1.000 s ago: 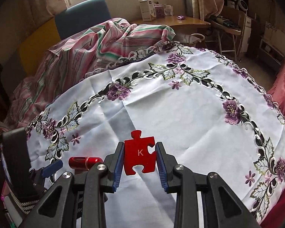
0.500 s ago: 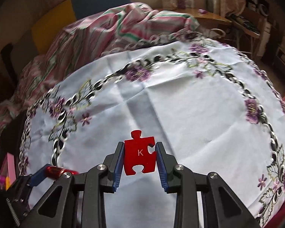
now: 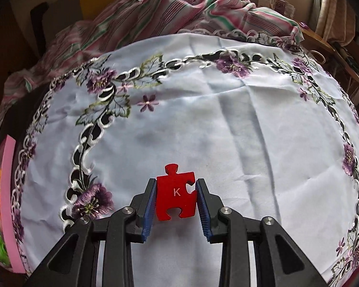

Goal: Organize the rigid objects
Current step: 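Carry the red cylinder into the tray and open the left gripper while the right gripper holds the puzzle piece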

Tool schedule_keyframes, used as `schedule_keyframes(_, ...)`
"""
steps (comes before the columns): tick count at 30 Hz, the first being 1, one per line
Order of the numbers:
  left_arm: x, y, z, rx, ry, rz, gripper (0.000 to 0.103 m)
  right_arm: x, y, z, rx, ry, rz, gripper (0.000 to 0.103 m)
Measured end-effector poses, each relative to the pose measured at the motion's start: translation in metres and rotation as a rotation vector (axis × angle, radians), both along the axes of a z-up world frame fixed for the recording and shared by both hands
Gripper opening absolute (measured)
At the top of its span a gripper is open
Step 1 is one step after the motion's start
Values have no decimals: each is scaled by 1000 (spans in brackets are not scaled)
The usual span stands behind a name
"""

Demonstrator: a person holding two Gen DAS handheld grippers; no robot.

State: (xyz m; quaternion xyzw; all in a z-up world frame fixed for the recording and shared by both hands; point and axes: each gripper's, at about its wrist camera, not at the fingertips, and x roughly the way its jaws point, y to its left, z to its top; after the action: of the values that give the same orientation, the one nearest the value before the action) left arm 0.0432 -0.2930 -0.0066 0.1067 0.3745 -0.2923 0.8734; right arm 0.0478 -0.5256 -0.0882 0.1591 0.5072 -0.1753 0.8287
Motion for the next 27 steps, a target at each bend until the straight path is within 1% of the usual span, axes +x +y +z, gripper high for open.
schedule_keyframes(2, -2, 14, 1, -1, 1, 21, 75, 1, 1, -6, -8, 25, 4, 32)
schedule_keyframes(11, -9, 57, 4, -5, -16, 90, 75, 0, 5, -8, -41, 21, 8, 32)
schedule_keyframes(18, -8, 77, 4, -10, -14, 122, 75, 0, 7, -9, -62, 21, 14, 32)
schedule_keyframes(27, -5, 96, -3, -16, 15, 148, 75, 0, 8, -9, -79, 21, 23, 32)
